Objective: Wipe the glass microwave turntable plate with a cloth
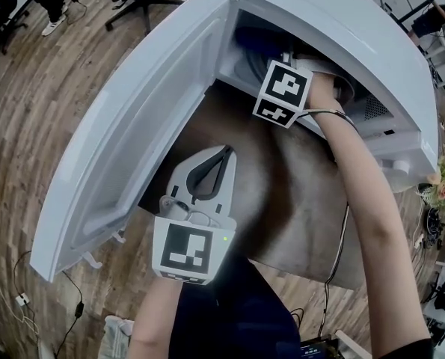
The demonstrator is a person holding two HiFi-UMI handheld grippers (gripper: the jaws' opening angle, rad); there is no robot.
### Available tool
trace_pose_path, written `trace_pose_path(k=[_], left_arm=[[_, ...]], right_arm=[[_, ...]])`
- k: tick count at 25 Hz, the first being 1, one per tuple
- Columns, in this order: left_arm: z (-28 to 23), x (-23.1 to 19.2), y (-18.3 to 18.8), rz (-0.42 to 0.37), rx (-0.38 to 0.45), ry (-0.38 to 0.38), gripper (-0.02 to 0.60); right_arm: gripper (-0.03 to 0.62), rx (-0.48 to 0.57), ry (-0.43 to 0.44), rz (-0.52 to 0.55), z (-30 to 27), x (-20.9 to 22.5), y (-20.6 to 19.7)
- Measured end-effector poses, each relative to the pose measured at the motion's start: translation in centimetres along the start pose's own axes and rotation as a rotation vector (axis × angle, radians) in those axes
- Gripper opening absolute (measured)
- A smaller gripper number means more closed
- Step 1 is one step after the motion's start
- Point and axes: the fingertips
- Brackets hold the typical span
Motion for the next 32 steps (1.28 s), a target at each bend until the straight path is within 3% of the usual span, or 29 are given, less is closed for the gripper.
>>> trace_pose_path(k=[14, 23, 32], left_arm=[[-0.8, 0.4, -0.5, 0.002, -0.021, -0.016, 0.005], [-1.1, 1.1, -0.7, -0.005, -0.025, -0.04, 0.005], [-0.7, 1.2, -0.8, -0.004, -0.029, -0.035, 0.005]], right_arm=[[0.058, -0.129, 0.08, 0.237, -0.9, -2.7, -4.5], [0.058, -0.358, 0.316, 0.452, 0.6, -6.2, -9.7], [0.057, -0.52, 0.446, 0.646, 1.8, -8.3, -13.3]])
Point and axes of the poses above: the fingertips, and each gripper's own axes: z backward along the fingers, x to its right, y out of its top, and after that the axes turned 7 degrees about z, right-handed
